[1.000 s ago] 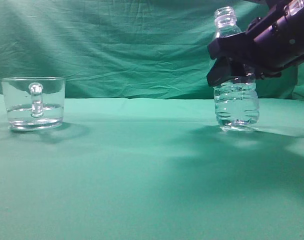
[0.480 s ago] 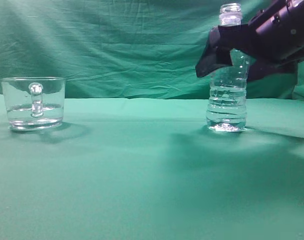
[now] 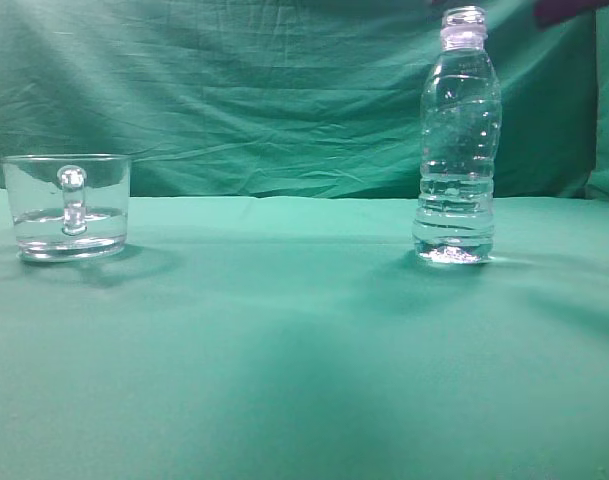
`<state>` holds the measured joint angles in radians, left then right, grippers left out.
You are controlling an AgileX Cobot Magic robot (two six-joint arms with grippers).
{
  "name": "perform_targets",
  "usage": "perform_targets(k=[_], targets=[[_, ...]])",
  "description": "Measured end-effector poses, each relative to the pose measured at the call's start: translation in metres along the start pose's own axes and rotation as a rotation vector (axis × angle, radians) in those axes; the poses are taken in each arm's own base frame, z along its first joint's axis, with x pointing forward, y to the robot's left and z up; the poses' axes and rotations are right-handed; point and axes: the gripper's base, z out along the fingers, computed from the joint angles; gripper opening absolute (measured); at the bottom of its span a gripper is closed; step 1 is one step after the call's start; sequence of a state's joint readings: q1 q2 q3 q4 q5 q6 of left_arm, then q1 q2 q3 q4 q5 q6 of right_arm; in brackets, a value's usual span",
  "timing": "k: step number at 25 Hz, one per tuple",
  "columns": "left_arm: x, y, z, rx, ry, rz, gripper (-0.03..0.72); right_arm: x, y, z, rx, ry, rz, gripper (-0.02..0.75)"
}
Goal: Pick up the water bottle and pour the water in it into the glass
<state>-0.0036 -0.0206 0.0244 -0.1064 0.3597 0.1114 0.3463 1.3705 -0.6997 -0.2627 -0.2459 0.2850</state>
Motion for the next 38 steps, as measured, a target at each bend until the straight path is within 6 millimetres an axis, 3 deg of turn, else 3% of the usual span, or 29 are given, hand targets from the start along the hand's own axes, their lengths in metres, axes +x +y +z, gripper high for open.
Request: perform_targets(k=[4,10,13,20,27,32,38], targets=[[0.000,0.000,0.000,0.000,0.000,0.000,0.000,-0.018,-0.001,-0.035,0.039,-0.007,-0.001,0.669],[0.000,0.000,0.000,0.000,0.000,0.000,0.000,-0.029,-0.004,-0.096,0.120,0.059,0.031,0.131],[0.000,0.000,0.000,0.000,0.000,0.000,0.000,-0.032,-0.003,-0.127,0.138,0.051,0.071,0.000],[0.000,0.000,0.000,0.000,0.000,0.000,0.000,-0.031,0.004,-0.196,0.103,-0.014,0.151,0.000],[0.000,0.000,0.000,0.000,0.000,0.000,0.000,-0.021,0.018,-0.249,-0.026,-0.103,0.155,0.000],[0.000,0.000,0.000,0.000,0.000,0.000,0.000,-0.014,0.020,-0.265,-0.043,-0.124,0.142,0.000],[0.000,0.000,0.000,0.000,0.000,0.000,0.000,-0.007,0.018,-0.260,-0.023,-0.081,0.037,0.000]])
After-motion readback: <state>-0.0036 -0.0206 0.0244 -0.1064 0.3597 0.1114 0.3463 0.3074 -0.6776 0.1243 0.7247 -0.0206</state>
